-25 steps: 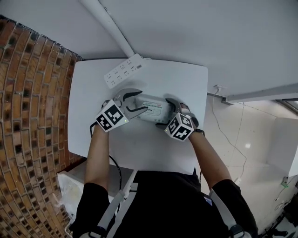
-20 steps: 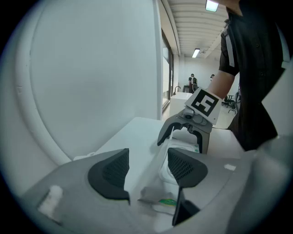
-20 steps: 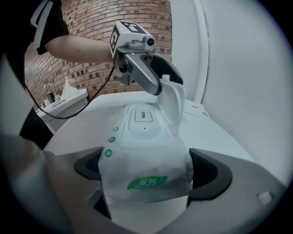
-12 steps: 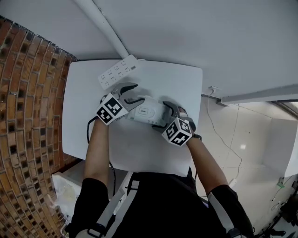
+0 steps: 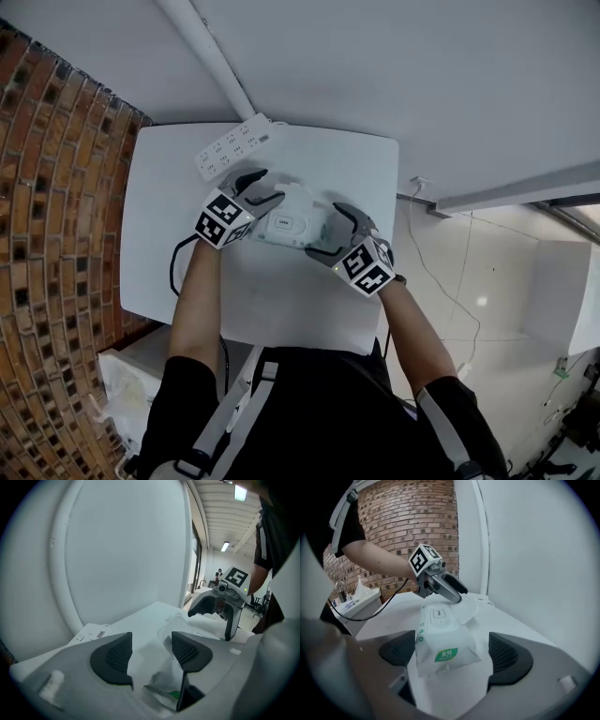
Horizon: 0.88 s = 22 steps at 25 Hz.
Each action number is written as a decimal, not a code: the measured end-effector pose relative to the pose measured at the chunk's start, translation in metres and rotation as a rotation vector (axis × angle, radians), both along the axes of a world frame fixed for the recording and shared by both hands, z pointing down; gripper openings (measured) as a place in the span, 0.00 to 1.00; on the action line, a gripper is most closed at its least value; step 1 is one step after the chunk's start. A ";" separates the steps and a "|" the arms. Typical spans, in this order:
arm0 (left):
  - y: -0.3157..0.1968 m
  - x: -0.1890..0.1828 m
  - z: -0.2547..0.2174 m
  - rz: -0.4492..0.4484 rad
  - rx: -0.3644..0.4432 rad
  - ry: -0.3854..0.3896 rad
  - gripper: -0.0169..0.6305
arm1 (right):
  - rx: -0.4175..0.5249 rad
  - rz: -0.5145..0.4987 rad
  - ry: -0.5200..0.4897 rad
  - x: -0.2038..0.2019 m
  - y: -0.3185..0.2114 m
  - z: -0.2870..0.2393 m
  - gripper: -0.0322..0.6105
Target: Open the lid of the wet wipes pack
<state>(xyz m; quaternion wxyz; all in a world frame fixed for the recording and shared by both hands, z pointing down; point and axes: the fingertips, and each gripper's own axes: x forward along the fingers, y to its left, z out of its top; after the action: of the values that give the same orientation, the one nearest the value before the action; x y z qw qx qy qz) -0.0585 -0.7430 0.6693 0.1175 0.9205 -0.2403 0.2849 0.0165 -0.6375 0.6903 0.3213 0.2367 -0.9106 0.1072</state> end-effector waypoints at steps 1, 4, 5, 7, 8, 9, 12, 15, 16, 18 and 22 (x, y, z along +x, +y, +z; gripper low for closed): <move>0.002 -0.001 -0.005 -0.007 0.011 0.010 0.44 | 0.009 0.013 -0.008 0.001 -0.001 -0.005 0.81; 0.011 -0.009 -0.024 -0.020 0.068 0.013 0.44 | 0.046 0.031 -0.012 0.001 0.000 -0.019 0.79; 0.014 -0.015 -0.032 -0.038 0.088 0.019 0.44 | 0.058 0.032 -0.010 -0.001 0.002 -0.024 0.79; 0.020 -0.027 -0.053 -0.103 0.129 0.067 0.44 | 0.076 0.036 -0.018 -0.005 0.006 -0.034 0.77; 0.023 -0.033 -0.065 -0.144 0.150 0.111 0.44 | 0.084 0.042 -0.030 -0.006 0.007 -0.040 0.76; 0.027 -0.038 -0.078 -0.184 0.169 0.166 0.44 | 0.093 0.053 -0.045 -0.007 0.008 -0.048 0.73; 0.052 -0.049 -0.119 -0.272 0.204 0.394 0.44 | 0.130 0.113 -0.092 -0.006 0.014 -0.070 0.63; 0.088 -0.058 -0.143 -0.310 0.244 0.506 0.41 | 0.164 0.196 -0.164 -0.003 0.025 -0.095 0.52; 0.098 -0.062 -0.146 -0.321 0.263 0.505 0.33 | 0.172 0.226 -0.195 -0.002 0.029 -0.103 0.47; 0.117 -0.068 -0.150 -0.343 0.288 0.499 0.25 | 0.180 0.276 -0.250 -0.001 0.037 -0.114 0.42; 0.152 -0.067 -0.156 -0.379 0.295 0.514 0.10 | 0.190 0.315 -0.306 0.001 0.059 -0.127 0.29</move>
<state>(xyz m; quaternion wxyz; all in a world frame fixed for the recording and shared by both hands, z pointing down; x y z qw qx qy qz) -0.1256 -0.5907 0.5135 0.0908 0.9083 -0.4079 -0.0207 0.0173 -0.5789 0.5636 0.1352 0.3858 -0.9066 0.1043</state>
